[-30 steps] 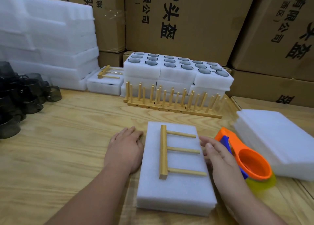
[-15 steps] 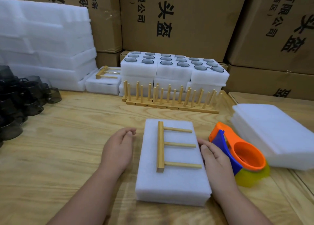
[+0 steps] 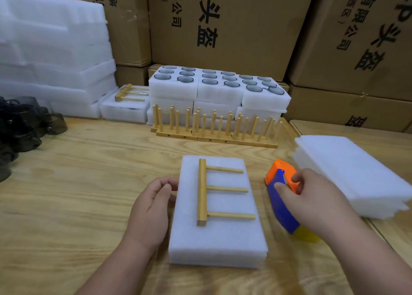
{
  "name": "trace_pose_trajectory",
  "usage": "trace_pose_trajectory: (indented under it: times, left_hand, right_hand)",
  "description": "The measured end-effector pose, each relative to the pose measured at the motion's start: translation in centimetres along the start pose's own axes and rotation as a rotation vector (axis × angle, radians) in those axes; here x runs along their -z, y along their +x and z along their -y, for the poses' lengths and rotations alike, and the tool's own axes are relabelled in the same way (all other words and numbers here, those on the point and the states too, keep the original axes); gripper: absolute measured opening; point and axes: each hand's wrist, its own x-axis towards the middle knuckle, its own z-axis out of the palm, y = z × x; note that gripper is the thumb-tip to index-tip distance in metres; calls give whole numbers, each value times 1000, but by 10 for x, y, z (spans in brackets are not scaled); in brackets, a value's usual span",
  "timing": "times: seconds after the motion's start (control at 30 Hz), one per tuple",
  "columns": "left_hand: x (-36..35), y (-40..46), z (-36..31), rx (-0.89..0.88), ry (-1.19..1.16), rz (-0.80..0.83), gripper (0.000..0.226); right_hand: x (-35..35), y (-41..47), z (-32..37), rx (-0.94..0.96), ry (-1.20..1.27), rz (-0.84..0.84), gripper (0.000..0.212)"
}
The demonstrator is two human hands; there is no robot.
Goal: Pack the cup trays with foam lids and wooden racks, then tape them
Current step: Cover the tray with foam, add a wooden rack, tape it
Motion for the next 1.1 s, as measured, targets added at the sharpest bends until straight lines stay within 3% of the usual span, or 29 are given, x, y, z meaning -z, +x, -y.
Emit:
trace_pose_trajectory:
  times: [0.3,0.43,0.67,0.83,1.1]
  left_hand:
    - [-1,-1,3,-4,38,3,31]
    - [0,-1,5,-4,56,6,33]
    - [-1,-2,4,-7,79,1,32]
    - [-2,-1,2,-11,78,-4,31]
    - [-1,-3,0,-8,50,-14,33]
  right_hand:
    - [-6,8,-4,-74,-264,59,55]
    - [-10,9,-6,-61,-339,162,51]
    - [-21,1,-11,-19,-259,128,43]
    - [-26,-8,-9,-14,-309,58,41]
    - [-37,-42,-10,98,-303,-278,45]
